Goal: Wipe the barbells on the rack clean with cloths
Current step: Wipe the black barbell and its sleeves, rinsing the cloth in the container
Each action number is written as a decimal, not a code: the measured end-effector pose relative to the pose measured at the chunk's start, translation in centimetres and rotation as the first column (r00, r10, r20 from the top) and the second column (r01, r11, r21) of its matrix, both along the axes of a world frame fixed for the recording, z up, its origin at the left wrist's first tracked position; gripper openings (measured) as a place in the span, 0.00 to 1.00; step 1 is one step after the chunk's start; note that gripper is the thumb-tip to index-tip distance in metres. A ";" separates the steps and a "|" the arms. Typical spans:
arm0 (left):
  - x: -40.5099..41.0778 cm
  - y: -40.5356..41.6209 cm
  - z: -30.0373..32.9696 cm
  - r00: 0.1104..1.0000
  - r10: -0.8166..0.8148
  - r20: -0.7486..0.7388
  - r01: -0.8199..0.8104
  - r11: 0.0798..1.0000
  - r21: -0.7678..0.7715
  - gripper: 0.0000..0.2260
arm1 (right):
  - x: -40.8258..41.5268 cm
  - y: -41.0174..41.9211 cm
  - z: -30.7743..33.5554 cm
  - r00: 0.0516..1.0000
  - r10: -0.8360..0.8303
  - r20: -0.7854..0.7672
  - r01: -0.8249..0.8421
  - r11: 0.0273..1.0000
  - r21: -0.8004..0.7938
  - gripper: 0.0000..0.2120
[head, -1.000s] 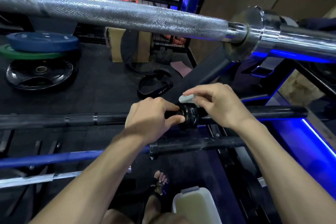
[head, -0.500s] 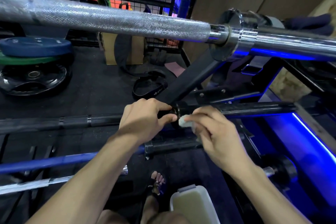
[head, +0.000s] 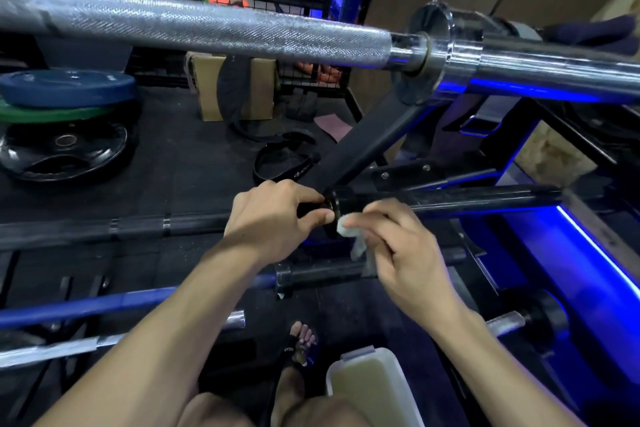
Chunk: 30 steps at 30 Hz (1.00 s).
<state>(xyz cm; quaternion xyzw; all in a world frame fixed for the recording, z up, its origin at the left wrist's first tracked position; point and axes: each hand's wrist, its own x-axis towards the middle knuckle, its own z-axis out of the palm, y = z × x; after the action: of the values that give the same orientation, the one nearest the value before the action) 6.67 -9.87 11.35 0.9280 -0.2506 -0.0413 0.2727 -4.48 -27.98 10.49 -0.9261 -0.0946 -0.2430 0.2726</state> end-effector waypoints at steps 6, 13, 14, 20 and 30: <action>-0.3 -0.4 0.0 0.999 -0.042 0.008 0.040 0.991 0.125 0.16 | 1.7 -1.2 3.6 0.993 -0.117 0.000 0.116 0.985 0.126 0.12; -0.1 -0.2 -0.2 0.996 -0.077 0.045 0.068 0.983 0.171 0.17 | 6.4 -0.3 4.2 0.983 -0.043 -0.179 0.038 0.999 -0.033 0.09; 0.0 -0.2 -0.2 0.996 -0.075 0.046 0.066 0.983 0.169 0.17 | 6.1 -0.2 4.0 0.985 -0.037 -0.168 0.032 0.999 -0.032 0.09; 0.2 -0.1 -0.3 0.996 -0.080 0.036 0.073 0.984 0.161 0.17 | 1.9 0.6 1.9 1.000 0.011 0.004 -0.011 1.000 -0.014 0.08; 0.1 -0.3 -0.1 0.998 -0.060 0.000 0.059 0.990 0.124 0.15 | 3.2 1.1 2.6 0.999 -0.042 -0.028 0.044 0.996 0.078 0.07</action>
<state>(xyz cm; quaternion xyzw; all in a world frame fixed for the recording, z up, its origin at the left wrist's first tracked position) 6.78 -10.19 11.23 0.9353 -0.2757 -0.0633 0.2127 -1.28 -26.87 13.07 -0.9197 -0.0612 -0.2401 0.3045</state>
